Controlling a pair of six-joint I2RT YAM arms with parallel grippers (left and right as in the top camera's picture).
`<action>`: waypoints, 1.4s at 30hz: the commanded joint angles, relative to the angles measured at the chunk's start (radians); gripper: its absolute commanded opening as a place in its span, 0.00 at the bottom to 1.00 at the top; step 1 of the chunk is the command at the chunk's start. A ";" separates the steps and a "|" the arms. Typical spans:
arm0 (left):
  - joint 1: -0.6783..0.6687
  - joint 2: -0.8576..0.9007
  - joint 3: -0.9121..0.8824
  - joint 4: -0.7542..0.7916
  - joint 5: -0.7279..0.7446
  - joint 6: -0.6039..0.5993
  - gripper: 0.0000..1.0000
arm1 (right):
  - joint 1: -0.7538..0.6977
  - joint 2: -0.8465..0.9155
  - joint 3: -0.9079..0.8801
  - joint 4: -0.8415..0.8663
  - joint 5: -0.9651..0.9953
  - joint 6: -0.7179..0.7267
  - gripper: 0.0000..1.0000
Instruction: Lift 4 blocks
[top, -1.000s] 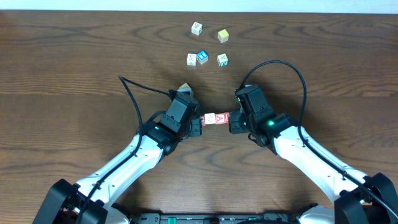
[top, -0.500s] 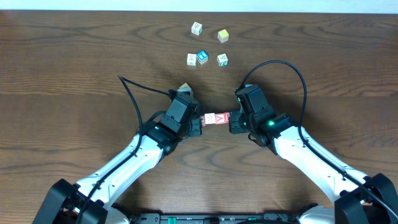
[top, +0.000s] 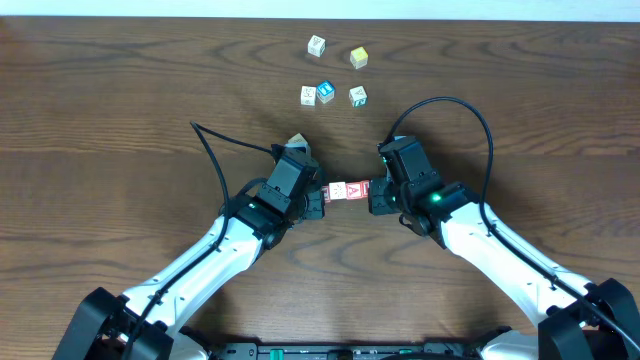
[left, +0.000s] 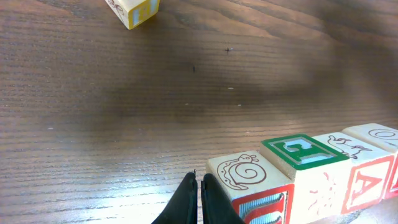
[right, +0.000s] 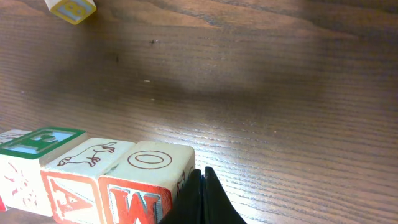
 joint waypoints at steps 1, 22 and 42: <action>-0.036 -0.018 0.055 0.043 0.181 -0.020 0.07 | 0.061 -0.026 0.068 0.018 -0.238 -0.004 0.01; -0.036 -0.067 0.057 0.043 0.177 -0.019 0.07 | 0.061 -0.033 0.072 0.011 -0.238 -0.004 0.01; -0.036 -0.087 0.064 0.043 0.177 -0.019 0.07 | 0.061 -0.078 0.072 -0.004 -0.227 -0.004 0.01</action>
